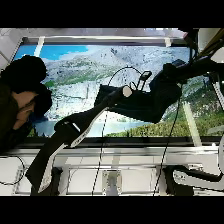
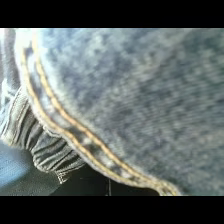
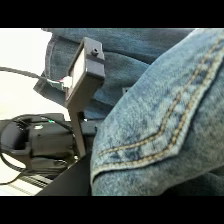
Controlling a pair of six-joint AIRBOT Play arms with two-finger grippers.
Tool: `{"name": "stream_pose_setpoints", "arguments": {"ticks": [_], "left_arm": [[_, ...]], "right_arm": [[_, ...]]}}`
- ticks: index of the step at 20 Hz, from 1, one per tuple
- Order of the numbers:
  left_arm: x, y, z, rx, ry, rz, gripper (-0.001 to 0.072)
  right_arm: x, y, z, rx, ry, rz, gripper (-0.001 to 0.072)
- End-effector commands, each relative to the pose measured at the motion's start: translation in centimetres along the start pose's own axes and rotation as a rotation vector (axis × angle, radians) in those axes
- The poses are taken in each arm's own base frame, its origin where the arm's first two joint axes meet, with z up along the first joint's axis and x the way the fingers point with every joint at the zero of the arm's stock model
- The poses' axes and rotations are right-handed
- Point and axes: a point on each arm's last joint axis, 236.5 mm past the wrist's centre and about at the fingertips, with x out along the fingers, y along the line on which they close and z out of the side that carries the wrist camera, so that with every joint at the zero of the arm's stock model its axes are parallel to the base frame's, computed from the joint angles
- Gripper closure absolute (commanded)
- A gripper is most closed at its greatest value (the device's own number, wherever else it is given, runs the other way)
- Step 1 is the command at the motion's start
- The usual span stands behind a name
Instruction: Fold the clothes and pants, and hang the long-sleeved shirts on hangers.
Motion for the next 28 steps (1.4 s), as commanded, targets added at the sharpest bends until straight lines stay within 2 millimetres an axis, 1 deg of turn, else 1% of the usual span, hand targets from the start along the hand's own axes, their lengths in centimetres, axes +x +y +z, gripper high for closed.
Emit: {"name": "stream_pose_setpoints", "arguments": {"ticks": [1, 2, 3, 5, 7, 9, 10, 12, 13, 15, 16, 17, 18, 19, 20, 22, 23, 24, 25, 26, 28], "left_arm": [[-4.8, 7.0, -1.8, 0.016, 0.165, 0.134, 0.0690], [-7.7, 9.7, -2.9, -0.009, 0.244, 0.170, 0.0690], [-10.6, 11.8, -3.9, -0.045, 0.313, 0.192, 0.0690], [-17.1, 15.4, -5.1, -0.163, 0.398, 0.213, 0.0691], [-22.9, 17.9, -5.0, -0.239, 0.408, 0.235, 0.0690], [-27.6, 19.6, -5.0, -0.295, 0.398, 0.259, 0.0690], [-29.5, 20.2, -4.8, -0.313, 0.384, 0.272, 0.0690], [-32.3, 21.1, -4.0, -0.328, 0.341, 0.302, 0.0690], [-33.2, 21.2, -3.6, -0.329, 0.324, 0.313, 0.0690], [-34.4, 20.9, -2.9, -0.315, 0.301, 0.325, 0.0690], [-34.7, 20.5, -2.5, -0.306, 0.294, 0.328, 0.0690], [-34.9, 20.2, -2.2, -0.296, 0.288, 0.329, 0.0689], [-34.9, 19.7, -2.0, -0.280, 0.287, 0.327, 0.0689], [-35.0, 19.2, -1.7, -0.268, 0.284, 0.325, 0.0690], [-35.2, 18.8, -1.4, -0.259, 0.278, 0.324, 0.0689], [-35.7, 18.2, -0.8, -0.246, 0.264, 0.329, 0.0690], [-36.0, 17.9, -0.6, -0.240, 0.259, 0.332, 0.0689], [-36.4, 17.5, -0.5, -0.235, 0.258, 0.332, 0.0690], [-36.7, 17.1, -0.5, -0.231, 0.261, 0.331, 0.0690], [-37.0, 16.7, -0.5, -0.227, 0.264, 0.329, 0.0690], [-37.3, 16.2, -0.2, -0.219, 0.257, 0.332, 0.0690]], "right_arm": [[3.6, -0.7, 0.0, 0.018, 0.049, -0.029, 0.0658], [5.4, -0.5, 0.2, 0.024, 0.062, -0.023, 0.0658], [7.1, -0.2, 0.2, 0.037, 0.073, -0.017, 0.0658], [10.9, 1.2, -0.1, 0.028, 0.089, -0.001, 0.0658], [14.4, 3.7, -0.4, -0.014, 0.080, 0.022, 0.0658], [16.9, 6.6, -0.5, -0.024, 0.043, 0.059, 0.0658], [17.9, 8.3, -0.5, -0.022, 0.023, 0.091, 0.0658], [19.5, 11.7, -1.0, -0.035, -0.005, 0.150, 0.0658], [20.5, 13.1, -1.4, -0.038, -0.017, 0.171, 0.0658], [22.6, 15.3, -1.9, -0.059, -0.058, 0.197, 0.0656], [23.6, 16.2, -1.7, -0.066, -0.094, 0.208, 0.0644], [24.4, 16.9, -1.4, -0.068, -0.131, 0.217, 0.0482], [24.8, 17.3, -1.0, -0.062, -0.159, 0.228, 0.0270], [24.8, 17.6, -0.6, -0.047, -0.177, 0.241, 0.0214], [24.5, 17.8, -0.2, -0.037, -0.186, 0.252, 0.0214], [23.0, 17.7, 1.4, -0.056, -0.203, 0.250, 0.0214], [21.7, 16.9, 2.4, -0.090, -0.203, 0.225, 0.0214], [20.1, 15.1, 3.3, -0.140, -0.191, 0.165, 0.0214], [18.2, 12.5, 4.0, -0.182, -0.166, 0.084, 0.0214], [15.9, 9.2, 4.3, -0.207, -0.132, -0.011, 0.0214], [10.1, 1.2, 4.0, -0.210, -0.054, -0.240, 0.0214]]}}
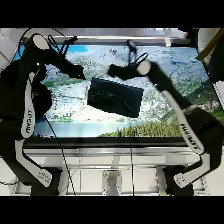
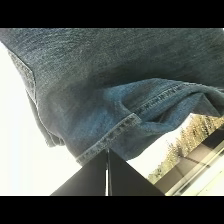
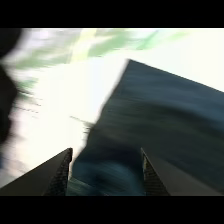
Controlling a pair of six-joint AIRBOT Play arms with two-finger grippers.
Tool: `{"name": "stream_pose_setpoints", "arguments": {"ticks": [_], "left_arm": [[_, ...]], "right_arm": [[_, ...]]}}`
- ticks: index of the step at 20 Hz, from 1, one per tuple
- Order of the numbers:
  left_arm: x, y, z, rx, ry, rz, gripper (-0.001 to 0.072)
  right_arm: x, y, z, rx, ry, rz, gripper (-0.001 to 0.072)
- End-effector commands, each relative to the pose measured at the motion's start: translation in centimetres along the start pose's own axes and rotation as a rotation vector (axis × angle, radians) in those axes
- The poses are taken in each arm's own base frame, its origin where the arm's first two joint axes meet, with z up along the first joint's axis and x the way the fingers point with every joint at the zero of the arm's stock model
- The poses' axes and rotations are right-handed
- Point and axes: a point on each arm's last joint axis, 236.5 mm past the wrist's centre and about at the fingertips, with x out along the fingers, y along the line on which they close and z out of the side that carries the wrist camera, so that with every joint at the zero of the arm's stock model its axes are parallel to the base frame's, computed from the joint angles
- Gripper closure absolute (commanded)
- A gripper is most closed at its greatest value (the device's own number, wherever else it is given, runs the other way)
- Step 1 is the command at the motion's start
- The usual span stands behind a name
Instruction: Fold the clothes and pants, and hang the long-sleeved shirts on hangers.
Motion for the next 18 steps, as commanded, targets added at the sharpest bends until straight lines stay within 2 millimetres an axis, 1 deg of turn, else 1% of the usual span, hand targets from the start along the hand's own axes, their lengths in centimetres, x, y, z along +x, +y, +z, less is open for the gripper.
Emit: {"name": "stream_pose_setpoints", "arguments": {"ticks": [1, 2, 3, 4, 5, 6, 7, 8, 9, 10, 11, 12, 13, 14, 15, 16, 18], "left_arm": [[-1.2, -0.7, -0.1, 0.013, -0.008, 0.003, 0.0690], [-1.3, -0.8, -0.2, 0.013, -0.007, 0.003, 0.0690], [-1.4, -0.9, -0.2, 0.014, -0.009, 0.003, 0.0690], [-1.4, -0.9, -0.2, 0.013, -0.009, 0.003, 0.0689], [-1.4, -0.9, -0.2, 0.010, -0.008, 0.002, 0.0689], [-1.4, -0.9, -0.2, 0.003, -0.009, 0.002, 0.0690], [-1.4, -0.9, -0.2, -0.005, -0.009, 0.002, 0.0689], [-1.4, -0.9, -0.2, -0.009, -0.009, 0.002, 0.0689], [-1.4, -0.9, -0.2, -0.022, -0.009, 0.002, 0.0690], [-1.4, -0.9, -0.2, -0.027, -0.009, 0.002, 0.0690], [-1.4, -0.9, -0.2, -0.029, -0.009, 0.001, 0.0689], [-1.4, -0.9, -0.2, -0.046, -0.009, 0.002, 0.0689], [-1.4, -0.9, -0.2, -0.061, -0.009, 0.001, 0.0690], [-1.4, -0.9, -0.2, -0.068, -0.009, 0.001, 0.0689], [-1.4, -1.0, -0.2, -0.069, -0.009, 0.000, 0.0689], [-1.4, -1.1, -0.2, -0.071, -0.010, -0.005, 0.0689], [-1.4, -1.4, -0.2, -0.083, -0.008, -0.019, 0.0689]], "right_arm": [[-10.3, -12.5, -2.0, -0.089, 0.197, -0.387, 0.0214], [-13.7, -15.8, -3.3, -0.108, 0.262, -0.482, 0.0215], [-16.1, -17.9, -4.7, -0.109, 0.311, -0.525, 0.0215], [-17.6, -19.5, -6.1, -0.084, 0.326, -0.542, 0.0215], [-18.3, -21.1, -7.4, -0.065, 0.319, -0.553, 0.0215], [-18.4, -22.9, -8.7, -0.032, 0.295, -0.570, 0.0215], [-18.1, -24.4, -9.8, 0.001, 0.272, -0.582, 0.0215], [-17.5, -25.7, -11.0, 0.035, 0.270, -0.589, 0.0215], [-17.2, -26.6, -11.8, 0.050, 0.278, -0.595, 0.0215], [-16.6, -27.4, -10.9, 0.070, 0.224, -0.602, 0.0216], [-15.6, -27.4, -9.9, 0.180, 0.145, -0.586, 0.0216], [-14.0, -26.9, -9.1, 0.258, 0.085, -0.530, 0.0214], [-12.3, -26.0, -8.8, 0.299, 0.054, -0.458, 0.0212], [-10.1, -24.5, -8.7, 0.363, 0.023, -0.348, 0.0212], [-8.3, -22.8, -9.0, 0.401, 0.024, -0.238, 0.0212], [-6.5, -21.5, -10.0, 0.433, 0.054, -0.133, 0.0208], [-3.8, -19.3, -12.3, 0.547, 0.132, 0.076, 0.0053]]}}
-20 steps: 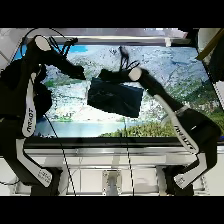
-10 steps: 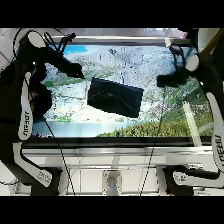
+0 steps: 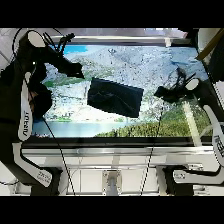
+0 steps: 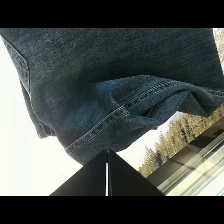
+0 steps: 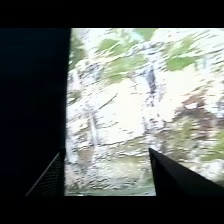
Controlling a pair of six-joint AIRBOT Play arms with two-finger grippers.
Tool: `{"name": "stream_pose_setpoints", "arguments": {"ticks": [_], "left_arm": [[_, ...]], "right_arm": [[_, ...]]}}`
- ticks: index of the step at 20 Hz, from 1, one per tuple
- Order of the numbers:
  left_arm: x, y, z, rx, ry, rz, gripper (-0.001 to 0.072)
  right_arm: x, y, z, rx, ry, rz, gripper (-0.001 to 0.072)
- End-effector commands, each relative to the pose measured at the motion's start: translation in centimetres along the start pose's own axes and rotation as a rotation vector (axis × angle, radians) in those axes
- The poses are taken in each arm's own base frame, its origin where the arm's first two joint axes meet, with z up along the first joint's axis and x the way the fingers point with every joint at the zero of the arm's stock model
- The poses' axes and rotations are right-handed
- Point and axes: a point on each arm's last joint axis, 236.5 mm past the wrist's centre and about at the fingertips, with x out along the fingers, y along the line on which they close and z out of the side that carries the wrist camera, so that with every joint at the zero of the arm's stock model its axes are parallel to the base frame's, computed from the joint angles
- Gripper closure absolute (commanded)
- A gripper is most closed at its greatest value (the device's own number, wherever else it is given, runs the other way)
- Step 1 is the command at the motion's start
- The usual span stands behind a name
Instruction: Fold the clothes and pants, and hang the long-sleeved shirts on hangers.
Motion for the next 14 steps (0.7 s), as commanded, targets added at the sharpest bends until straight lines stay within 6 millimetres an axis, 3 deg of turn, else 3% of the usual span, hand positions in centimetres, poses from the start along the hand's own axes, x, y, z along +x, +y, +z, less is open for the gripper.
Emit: {"name": "stream_pose_setpoints", "arguments": {"ticks": [1, 3, 5, 9, 14], "left_arm": [[0.0, -0.5, 0.0, -0.021, 0.000, -0.020, 0.0689], [0.0, -0.7, 0.0, -0.033, -0.001, -0.028, 0.0689], [0.0, -0.8, 0.0, -0.042, -0.002, -0.032, 0.0689], [0.0, -0.8, 0.1, -0.042, -0.002, -0.031, 0.0690], [0.0, -0.8, 0.1, -0.042, -0.002, -0.032, 0.0689]], "right_arm": [[3.8, 4.8, -2.8, 0.179, 0.125, 0.386, 0.0040], [5.8, 5.3, -4.6, 0.245, 0.229, 0.494, 0.0014], [7.5, 5.2, -4.8, 0.296, 0.244, 0.542, 0.0006], [7.7, 6.4, -3.5, 0.309, 0.194, 0.647, 0.0006], [8.5, 7.8, -5.3, 0.255, 0.241, 0.645, 0.0022]]}}
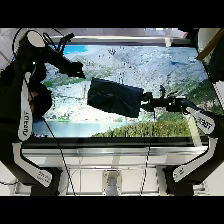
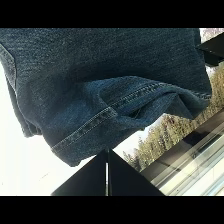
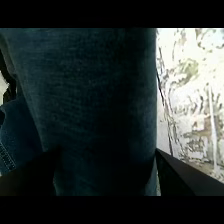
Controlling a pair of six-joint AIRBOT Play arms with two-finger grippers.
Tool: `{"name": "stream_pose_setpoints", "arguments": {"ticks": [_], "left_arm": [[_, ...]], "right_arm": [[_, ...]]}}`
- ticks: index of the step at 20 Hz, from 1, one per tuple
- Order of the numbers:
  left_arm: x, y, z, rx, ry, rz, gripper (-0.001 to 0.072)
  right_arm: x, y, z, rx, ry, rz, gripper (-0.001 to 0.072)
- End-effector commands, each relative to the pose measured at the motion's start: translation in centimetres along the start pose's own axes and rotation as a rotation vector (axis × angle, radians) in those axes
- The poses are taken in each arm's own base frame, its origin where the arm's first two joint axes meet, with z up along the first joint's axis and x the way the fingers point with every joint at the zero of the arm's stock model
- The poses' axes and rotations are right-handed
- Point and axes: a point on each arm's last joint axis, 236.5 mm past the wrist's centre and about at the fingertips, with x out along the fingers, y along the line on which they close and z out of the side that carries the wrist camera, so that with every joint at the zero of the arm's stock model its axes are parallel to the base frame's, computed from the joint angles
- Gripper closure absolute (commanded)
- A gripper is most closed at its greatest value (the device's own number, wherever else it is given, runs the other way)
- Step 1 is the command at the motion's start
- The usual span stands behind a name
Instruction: Fold the clothes and pants, and hang the long-sleeved shirts on hangers.
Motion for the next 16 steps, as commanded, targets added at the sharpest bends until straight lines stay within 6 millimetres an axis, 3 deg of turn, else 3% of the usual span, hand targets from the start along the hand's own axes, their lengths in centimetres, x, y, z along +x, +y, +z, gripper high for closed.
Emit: {"name": "stream_pose_setpoints", "arguments": {"ticks": [1, 3, 5, 6, 7, 8, 9, 10, 12, 15, 16], "left_arm": [[0.0, 0.0, 0.0, -0.001, 0.000, 0.000, 0.0689], [0.0, -0.1, 0.0, 0.000, -0.001, -0.004, 0.0689], [0.0, -0.4, 0.1, 0.000, -0.003, -0.017, 0.0689], [0.0, -0.5, 0.1, 0.000, -0.004, -0.019, 0.0689], [0.0, -0.4, 0.1, 0.000, -0.004, -0.018, 0.0689], [0.0, -0.4, 0.1, 0.000, -0.004, -0.018, 0.0689], [0.0, -0.4, 0.1, 0.001, -0.003, -0.018, 0.0689], [-0.1, -0.5, 0.1, 0.001, -0.004, -0.018, 0.0689], [-0.4, -0.7, 0.1, 0.006, -0.012, -0.016, 0.0689], [-1.1, -1.0, 0.2, 0.014, -0.025, -0.013, 0.0690], [-1.2, -1.1, 0.2, 0.016, -0.028, -0.012, 0.0689]], "right_arm": [[2.0, 0.6, -1.3, -0.037, 0.038, 0.007, 0.0025], [3.7, 0.6, -2.0, -0.054, 0.040, -0.020, 0.0028], [4.7, 1.1, -2.2, -0.085, 0.043, -0.036, 0.0098], [4.9, 1.7, -1.9, -0.100, 0.040, -0.029, 0.0248], [4.7, 2.7, -1.3, -0.118, 0.029, -0.014, 0.0568], [4.2, 3.8, -0.2, -0.134, 0.007, 0.004, 0.0651], [3.2, 5.0, 1.2, -0.161, -0.025, 0.019, 0.0656], [1.6, 6.2, 2.7, -0.177, -0.061, 0.034, 0.0656], [-3.5, 7.2, 5.7, -0.209, -0.135, 0.019, 0.0657], [-14.8, 5.8, 8.4, -0.197, -0.278, -0.096, 0.0657], [-19.7, 4.8, 8.5, -0.181, -0.340, -0.156, 0.0656]]}}
